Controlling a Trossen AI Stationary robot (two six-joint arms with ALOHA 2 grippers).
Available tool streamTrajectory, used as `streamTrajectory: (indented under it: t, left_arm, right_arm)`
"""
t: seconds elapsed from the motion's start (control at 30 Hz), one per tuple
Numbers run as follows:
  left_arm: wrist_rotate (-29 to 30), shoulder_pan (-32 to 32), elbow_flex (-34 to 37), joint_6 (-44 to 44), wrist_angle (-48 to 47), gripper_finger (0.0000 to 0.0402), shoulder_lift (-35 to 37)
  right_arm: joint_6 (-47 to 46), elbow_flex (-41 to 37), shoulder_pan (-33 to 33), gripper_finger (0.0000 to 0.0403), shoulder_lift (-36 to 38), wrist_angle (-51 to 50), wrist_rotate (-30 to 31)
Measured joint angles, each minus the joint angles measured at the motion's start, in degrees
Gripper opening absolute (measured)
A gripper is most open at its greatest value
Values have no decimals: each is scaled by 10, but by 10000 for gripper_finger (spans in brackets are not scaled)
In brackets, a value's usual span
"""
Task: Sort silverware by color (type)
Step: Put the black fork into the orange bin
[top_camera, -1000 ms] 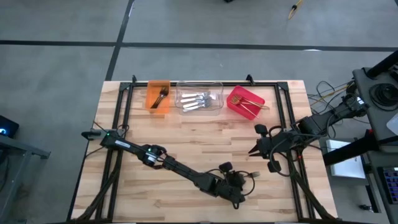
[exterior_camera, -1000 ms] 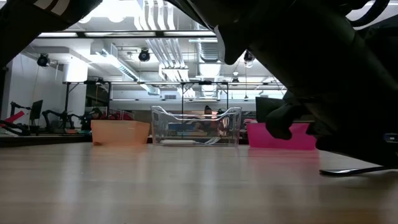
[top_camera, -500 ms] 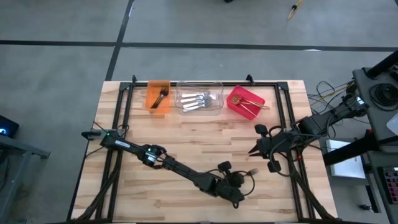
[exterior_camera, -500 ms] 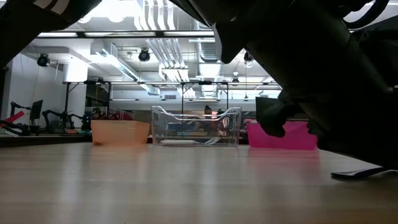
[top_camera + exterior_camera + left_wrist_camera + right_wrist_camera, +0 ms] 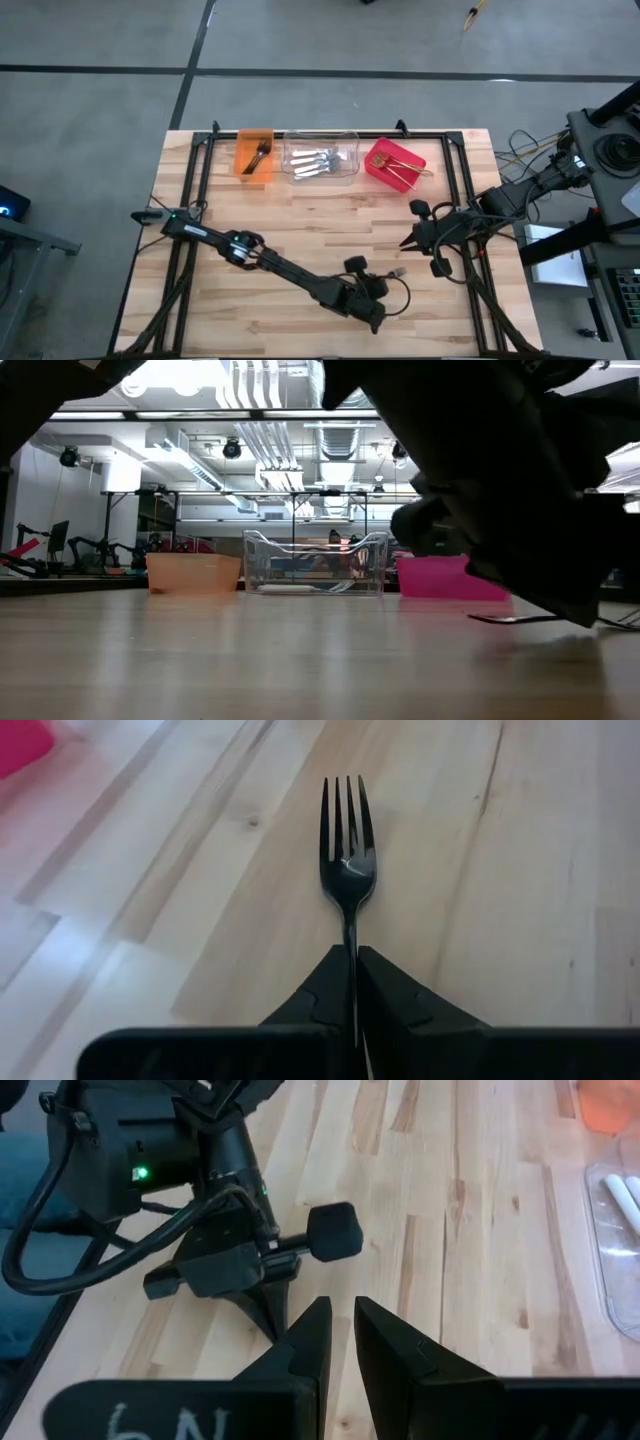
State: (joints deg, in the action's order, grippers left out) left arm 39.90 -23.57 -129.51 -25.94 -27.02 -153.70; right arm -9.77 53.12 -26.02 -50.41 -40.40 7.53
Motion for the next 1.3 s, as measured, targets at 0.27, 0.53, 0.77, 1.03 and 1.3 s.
streamTrajectory:
  t: [0.27, 0.53, 0.77, 1.03, 1.3]
  left_arm:
    - [22, -1, 0, 0, -89, 0, 33]
    - [52, -1, 0, -13, -207, 0, 69]
    - [104, 1, -1, -64, -362, 0, 102]
    - [170, 6, -1, -139, -552, 0, 150]
    - [255, 15, 20, -150, -630, 0, 219]
  right_arm:
    - [13, 0, 0, 38, 0, 1, 0]
    - [34, 0, 0, 38, 0, 7, 21]
    - [81, 0, 0, 38, 0, 36, 32]
    - [167, 0, 0, 38, 0, 103, 32]
    - [249, 0, 2, 38, 0, 159, 32]
